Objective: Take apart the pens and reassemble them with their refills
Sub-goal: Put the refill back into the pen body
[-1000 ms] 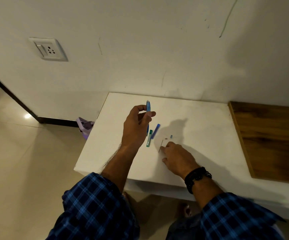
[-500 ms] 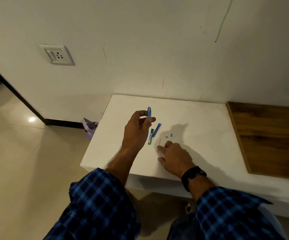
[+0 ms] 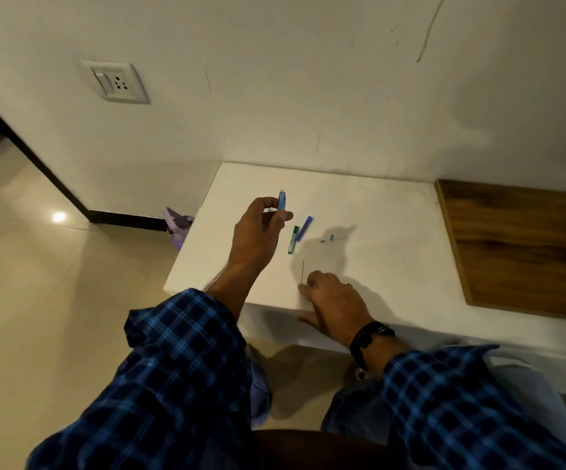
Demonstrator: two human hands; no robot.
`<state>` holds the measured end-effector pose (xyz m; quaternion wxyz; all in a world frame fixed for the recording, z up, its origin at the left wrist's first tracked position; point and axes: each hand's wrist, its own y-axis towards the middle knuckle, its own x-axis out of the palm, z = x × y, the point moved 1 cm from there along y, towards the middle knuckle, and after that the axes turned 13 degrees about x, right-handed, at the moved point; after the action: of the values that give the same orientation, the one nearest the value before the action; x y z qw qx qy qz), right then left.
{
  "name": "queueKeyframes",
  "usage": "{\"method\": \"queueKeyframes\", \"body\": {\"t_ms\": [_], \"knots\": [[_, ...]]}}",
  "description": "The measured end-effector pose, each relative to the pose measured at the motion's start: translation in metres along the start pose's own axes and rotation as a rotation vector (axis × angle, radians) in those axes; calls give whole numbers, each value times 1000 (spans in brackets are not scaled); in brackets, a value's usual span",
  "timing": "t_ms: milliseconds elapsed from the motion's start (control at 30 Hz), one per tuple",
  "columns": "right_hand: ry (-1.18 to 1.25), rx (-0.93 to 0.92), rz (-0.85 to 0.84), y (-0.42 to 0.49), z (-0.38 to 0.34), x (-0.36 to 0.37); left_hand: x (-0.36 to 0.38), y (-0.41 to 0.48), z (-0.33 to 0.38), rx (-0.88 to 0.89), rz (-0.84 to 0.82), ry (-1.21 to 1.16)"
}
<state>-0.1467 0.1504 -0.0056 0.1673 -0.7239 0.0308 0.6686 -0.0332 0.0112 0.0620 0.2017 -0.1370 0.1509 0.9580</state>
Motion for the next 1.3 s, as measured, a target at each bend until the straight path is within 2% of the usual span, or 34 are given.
{"method": "queueKeyframes", "body": {"t_ms": [100, 233, 333, 433, 533, 867, 933, 1067, 1300], "knots": [[40, 37, 56, -4, 1, 6, 0, -6, 1, -6, -21, 10], [50, 121, 40, 4, 1, 10, 1, -9, 3, 18, -34, 10], [12, 75, -10, 17, -3, 14, 2, -9, 3, 27, -36, -8], [-58, 1, 3, 22, -7, 21, 4, -8, 2, 25, -47, -9], [-24, -18, 16, 16, -9, 25, 3, -7, -1, 21, -39, -4], [204, -108, 236, -6, -9, 40, 0, -7, -5, 18, -23, -17], [248, -100, 241, -5, -7, 37, -1, -6, -6, 20, -14, -23], [238, -52, 149, 2, 2, 41, -2, -3, -7, 17, -6, -29], [171, -64, 282, 4, 1, 48, -3, -5, -8, 15, 3, -40]]}}
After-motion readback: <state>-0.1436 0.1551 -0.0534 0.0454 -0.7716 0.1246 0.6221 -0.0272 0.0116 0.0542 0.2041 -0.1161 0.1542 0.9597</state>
